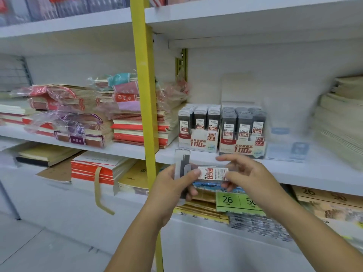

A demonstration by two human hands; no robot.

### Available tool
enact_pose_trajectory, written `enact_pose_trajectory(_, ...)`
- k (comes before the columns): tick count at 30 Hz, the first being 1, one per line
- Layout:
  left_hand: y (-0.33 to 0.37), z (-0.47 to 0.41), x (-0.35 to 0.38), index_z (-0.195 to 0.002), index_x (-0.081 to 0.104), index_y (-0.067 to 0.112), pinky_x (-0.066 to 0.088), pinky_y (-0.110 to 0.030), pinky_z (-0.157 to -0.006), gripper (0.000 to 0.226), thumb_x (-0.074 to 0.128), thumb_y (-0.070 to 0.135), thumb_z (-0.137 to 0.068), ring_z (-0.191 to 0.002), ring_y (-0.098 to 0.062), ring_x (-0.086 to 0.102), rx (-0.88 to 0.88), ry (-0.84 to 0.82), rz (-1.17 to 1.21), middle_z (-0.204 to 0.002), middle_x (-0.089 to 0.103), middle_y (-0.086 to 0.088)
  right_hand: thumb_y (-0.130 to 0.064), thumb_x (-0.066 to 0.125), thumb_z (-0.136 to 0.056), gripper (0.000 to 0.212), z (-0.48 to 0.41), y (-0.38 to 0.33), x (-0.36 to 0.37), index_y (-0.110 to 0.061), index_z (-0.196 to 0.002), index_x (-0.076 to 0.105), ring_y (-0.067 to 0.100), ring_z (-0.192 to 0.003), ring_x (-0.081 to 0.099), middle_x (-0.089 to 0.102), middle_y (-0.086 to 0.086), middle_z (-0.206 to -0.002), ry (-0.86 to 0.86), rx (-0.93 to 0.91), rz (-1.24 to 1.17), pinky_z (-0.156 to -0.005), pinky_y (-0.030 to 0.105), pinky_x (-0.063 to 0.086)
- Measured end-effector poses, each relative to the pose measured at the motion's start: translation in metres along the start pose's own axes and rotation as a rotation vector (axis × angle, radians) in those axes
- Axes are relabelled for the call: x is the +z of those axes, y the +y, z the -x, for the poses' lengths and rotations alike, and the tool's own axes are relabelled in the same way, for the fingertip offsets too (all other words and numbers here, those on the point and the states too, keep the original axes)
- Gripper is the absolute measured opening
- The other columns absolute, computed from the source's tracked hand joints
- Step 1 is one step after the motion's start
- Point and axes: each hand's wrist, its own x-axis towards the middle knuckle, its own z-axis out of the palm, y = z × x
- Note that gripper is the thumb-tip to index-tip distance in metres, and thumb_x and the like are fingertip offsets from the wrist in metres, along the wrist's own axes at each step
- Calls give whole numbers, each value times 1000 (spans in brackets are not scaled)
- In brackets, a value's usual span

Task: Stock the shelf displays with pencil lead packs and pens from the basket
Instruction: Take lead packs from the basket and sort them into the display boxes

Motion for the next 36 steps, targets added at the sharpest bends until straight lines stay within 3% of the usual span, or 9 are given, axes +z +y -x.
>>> enact_pose_trajectory(4,-1,-2,1,-85,73,37,43,-19,-46,8,70,37,-91,-48,-9,48,44,18,-79,-56,59,1,-19,71,-86,25,7,-1,-1,-43,-90,71,6,-86,69,72,-13,-93,-47,-23,108,-72,25,58)
enact_pose_trajectory(7,-2,-5,6,-84,71,38,43,-21,-48,9,68,43,-91,-48,-8,46,54,-14,-132,-54,55,3,-24,77,-81,20,8,-2,2,-38,-85,64,12,-76,64,68,-6,-84,0,-94,243,-67,30,56)
enact_pose_trajectory(10,-6,-9,14,-94,68,35,45,-28,-54,16,59,49,-96,-52,-8,50,48,-22,-172,-61,63,5,-15,71,-87,44,6,-5,4,-52,-102,52,10,-78,60,62,-9,-91,-53,-119,309,-68,30,55)
enact_pose_trajectory(13,-10,-15,20,-116,58,18,48,-24,-56,21,52,33,-103,-56,-8,52,2,-40,-34,-84,77,0,-7,65,-89,78,-4,-15,-6,-72,-118,33,3,-81,62,58,-11,-103,49,-191,254,-63,23,57)
enact_pose_trajectory(16,-14,-23,20,-118,56,16,52,-25,-65,18,49,25,-104,-63,-10,60,-9,-47,-45,-91,78,0,-6,66,-87,69,-22,-34,-29,-62,-119,41,4,-89,67,63,-15,-106,277,-358,166,-68,20,58)
enact_pose_trajectory(20,-19,-32,17,-114,63,26,58,-26,-74,16,51,29,-104,-91,-10,75,40,-6,-48,-103,78,8,-12,68,-89,51,-57,-53,-52,-46,-113,38,0,-85,64,66,-7,-99,430,-507,361,-71,16,53)
enact_pose_trajectory(26,-22,-39,15,-106,64,32,55,-16,-64,17,47,33,-105,-72,-8,70,40,3,-79,-83,74,5,-15,69,-87,49,-87,-57,-56,-50,-109,41,-7,-85,56,51,-21,-104,313,-468,711,-68,8,43)
enact_pose_trajectory(32,-22,-39,16,-112,59,22,57,-32,-82,13,49,24,-105,-72,-11,68,9,-75,-47,-82,73,3,-26,71,-86,38,-91,-37,-49,-35,-121,62,8,-102,32,37,-10,-102,345,-344,947,-92,31,40)
enact_pose_trajectory(36,-15,-33,19,-116,60,23,56,-22,-74,15,52,20,-104,-78,-11,72,23,-115,-60,-94,78,4,-21,61,-93,38,-69,-32,-37,-29,-130,59,4,-97,31,39,-8,-104,447,-410,865,-89,18,31)
